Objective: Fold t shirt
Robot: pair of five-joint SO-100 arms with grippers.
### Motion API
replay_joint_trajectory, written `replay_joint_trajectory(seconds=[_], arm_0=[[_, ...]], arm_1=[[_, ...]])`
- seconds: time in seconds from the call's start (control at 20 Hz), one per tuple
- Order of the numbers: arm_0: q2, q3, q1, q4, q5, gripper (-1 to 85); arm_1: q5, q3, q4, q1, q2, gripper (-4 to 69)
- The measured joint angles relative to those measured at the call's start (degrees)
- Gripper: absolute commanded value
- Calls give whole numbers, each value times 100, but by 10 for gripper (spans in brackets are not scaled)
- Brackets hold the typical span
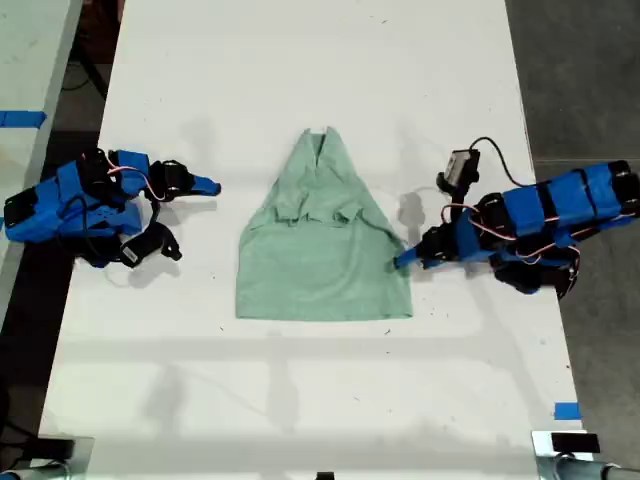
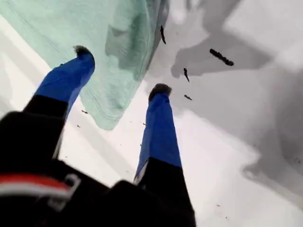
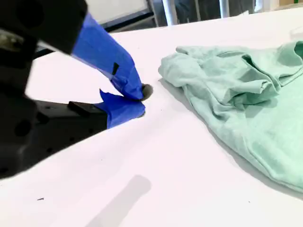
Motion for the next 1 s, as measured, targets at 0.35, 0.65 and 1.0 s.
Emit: replay_joint_trajectory(seconds=[0.35,0.65,1.0], arm_0=[[0,0,0,0,0,-1],[0,0,0,0,0,-1],[0,0,0,0,0,-1]], arm_1=[[923,0,-1415,-835,-1336,236],[976,-18,-2215,-835,-2021,84],[958,-105,-1204,-598,-1608,8]])
